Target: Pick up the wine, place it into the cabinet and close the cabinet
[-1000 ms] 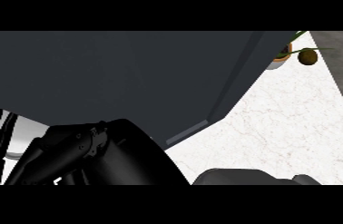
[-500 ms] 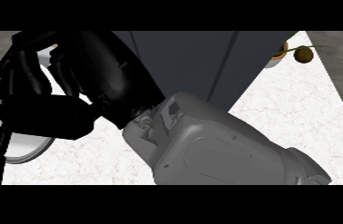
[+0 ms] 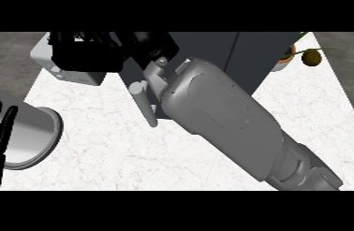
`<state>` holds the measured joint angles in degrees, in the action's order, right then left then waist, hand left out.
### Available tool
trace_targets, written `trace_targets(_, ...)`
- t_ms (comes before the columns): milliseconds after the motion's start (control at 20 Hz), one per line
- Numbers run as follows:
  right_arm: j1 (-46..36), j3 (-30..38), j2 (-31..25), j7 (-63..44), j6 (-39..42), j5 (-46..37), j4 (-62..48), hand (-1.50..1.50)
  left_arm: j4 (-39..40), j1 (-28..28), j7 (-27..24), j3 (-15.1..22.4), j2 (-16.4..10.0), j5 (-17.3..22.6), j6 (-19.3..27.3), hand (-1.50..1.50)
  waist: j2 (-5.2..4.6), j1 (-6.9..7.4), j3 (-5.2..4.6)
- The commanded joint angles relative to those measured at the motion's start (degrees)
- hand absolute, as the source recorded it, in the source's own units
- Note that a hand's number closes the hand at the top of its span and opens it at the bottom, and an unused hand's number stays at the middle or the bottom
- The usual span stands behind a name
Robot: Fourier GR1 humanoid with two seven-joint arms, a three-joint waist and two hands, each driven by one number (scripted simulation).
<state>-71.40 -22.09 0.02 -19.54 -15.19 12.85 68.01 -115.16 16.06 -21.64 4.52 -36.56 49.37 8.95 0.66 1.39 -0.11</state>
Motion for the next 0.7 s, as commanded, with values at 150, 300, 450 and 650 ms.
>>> trace_targets(150,1.9,4.5,-2.8,8.1,3.7,-1.1,-10.4,1.5,-1.5,-2.5,3.8,-0.5,-0.1,-0.3,2.3,-1.5,-1.13,-0.28,0.12)
trace_targets(300,1.5,4.9,-5.2,9.2,5.1,-2.3,-12.9,1.5,-1.2,-2.6,2.9,0.1,0.4,-1.4,1.6,-1.5,-1.28,-0.06,0.08)
trace_targets(450,2.2,4.4,-6.0,11.1,5.0,-3.8,-12.9,1.5,-1.4,-1.3,3.4,-1.3,0.4,-0.1,1.0,-1.5,-1.1,0.25,0.06)
trace_targets(650,1.1,4.6,-5.0,11.5,5.3,-4.1,-14.7,1.5,0.5,-3.1,1.7,1.9,2.9,-2.5,1.0,-1.5,-1.41,-0.05,0.0)
